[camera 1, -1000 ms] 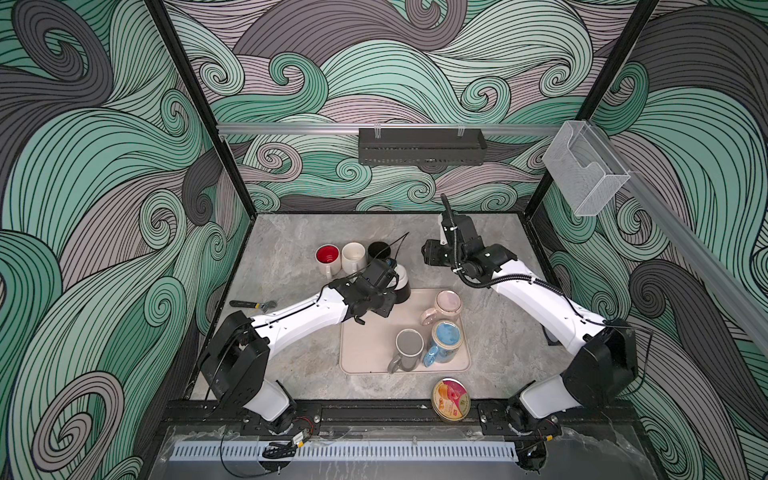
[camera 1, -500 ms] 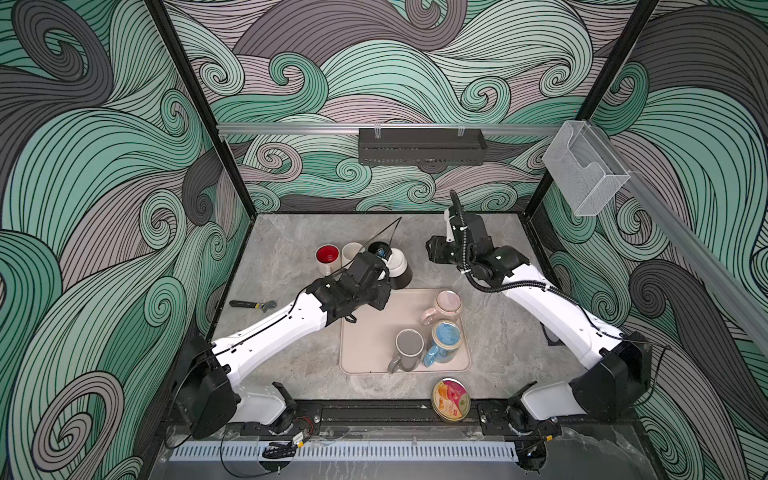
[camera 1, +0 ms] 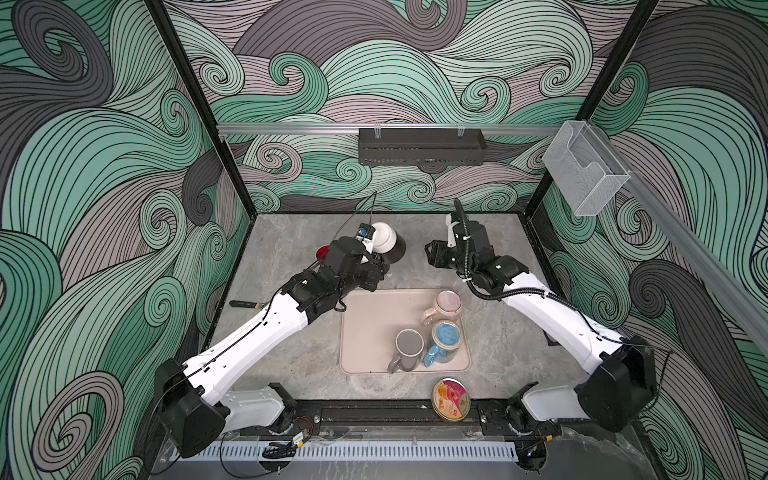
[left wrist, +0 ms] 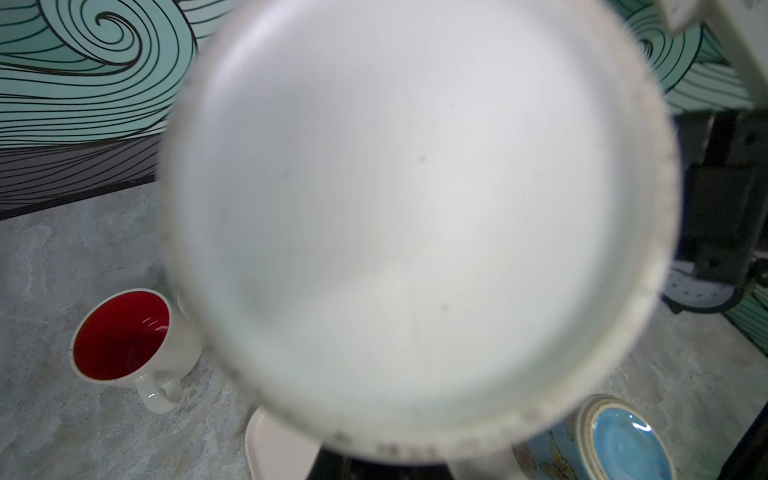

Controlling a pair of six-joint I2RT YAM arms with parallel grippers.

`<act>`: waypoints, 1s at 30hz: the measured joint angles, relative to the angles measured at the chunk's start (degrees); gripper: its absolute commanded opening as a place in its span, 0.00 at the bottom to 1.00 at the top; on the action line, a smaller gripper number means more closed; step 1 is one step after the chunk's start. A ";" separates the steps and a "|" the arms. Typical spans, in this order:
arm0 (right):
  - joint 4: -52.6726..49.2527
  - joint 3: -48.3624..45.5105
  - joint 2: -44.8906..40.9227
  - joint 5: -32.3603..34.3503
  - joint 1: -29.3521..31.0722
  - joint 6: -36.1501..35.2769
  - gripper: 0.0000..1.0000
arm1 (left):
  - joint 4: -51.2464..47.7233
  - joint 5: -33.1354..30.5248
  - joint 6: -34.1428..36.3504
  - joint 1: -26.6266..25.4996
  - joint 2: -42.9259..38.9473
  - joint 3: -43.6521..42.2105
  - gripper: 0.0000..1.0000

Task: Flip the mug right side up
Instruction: 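Lift the white-based mug off the tray and raise it high with the left gripper, then move the right gripper to the held mug and grasp it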

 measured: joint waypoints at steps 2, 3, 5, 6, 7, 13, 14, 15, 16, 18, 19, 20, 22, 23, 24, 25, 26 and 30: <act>2.82 -2.84 -1.57 -1.60 -0.68 1.14 0.57 | 2.01 1.86 -1.79 2.05 -2.19 -1.57 0.00; 4.13 -3.91 -2.43 -2.45 -1.09 1.84 0.57 | 2.82 2.89 -2.64 2.95 -3.32 -2.43 0.00; 6.93 -5.25 -3.87 -5.22 -2.03 3.19 0.57 | 4.28 5.20 -4.76 4.81 -5.38 -3.89 0.00; 8.87 -5.75 -4.50 -7.04 -2.47 3.98 0.57 | 5.29 6.67 -6.08 5.79 -6.38 -4.59 0.00; 11.08 -6.25 -5.07 -8.83 -2.86 4.90 0.57 | 6.36 8.33 -7.50 6.80 -7.28 -5.22 0.00; 24.06 -7.80 -4.83 -20.06 -3.56 12.28 0.56 | 15.58 17.40 -16.02 10.51 -9.46 -8.96 0.00; 26.29 -7.96 -4.33 -21.86 -3.56 13.97 0.55 | 17.68 18.91 -17.53 11.02 -9.53 -9.81 0.00; 28.94 -8.13 -3.65 -24.06 -3.54 15.85 0.56 | 20.11 20.55 -19.47 11.52 -9.53 -10.78 0.00; 30.88 -8.22 -3.10 -25.68 -3.54 17.25 0.56 | 21.84 21.81 -21.11 11.91 -9.49 -11.54 0.00; 35.39 -8.46 -1.86 -28.92 -3.54 20.44 0.56 | 26.36 24.61 -25.00 12.85 -8.87 -12.98 0.00; 37.18 -8.57 -1.38 -30.03 -3.54 21.51 0.56 | 28.79 25.90 -26.91 13.27 -8.20 -13.49 0.00; 39.41 -8.74 -0.85 -31.45 -3.54 22.91 0.56 | 31.32 27.12 -29.05 13.64 -7.39 -13.90 0.00; 42.91 -9.03 -0.09 -33.94 -3.54 25.18 0.57 | 36.59 29.29 -33.05 14.19 -5.44 -14.69 0.00; 44.50 -9.09 0.35 -35.23 -3.54 26.40 0.57 | 39.41 30.23 -35.12 14.38 -4.35 -15.06 0.00; 46.10 -9.14 0.63 -36.30 -3.54 27.50 0.57 | 41.86 31.10 -37.00 14.67 -3.34 -15.41 0.00; 47.30 -9.27 0.76 -37.18 -3.54 28.37 0.57 | 43.52 31.76 -38.49 14.82 -2.62 -15.63 0.00; 48.59 -9.46 0.81 -38.14 -3.45 29.33 0.57 | 45.55 32.41 -40.28 14.99 -1.77 -15.78 0.00; 51.93 -9.70 0.79 -40.26 -2.80 31.30 0.56 | 51.69 34.45 -45.53 15.17 0.44 -15.80 0.00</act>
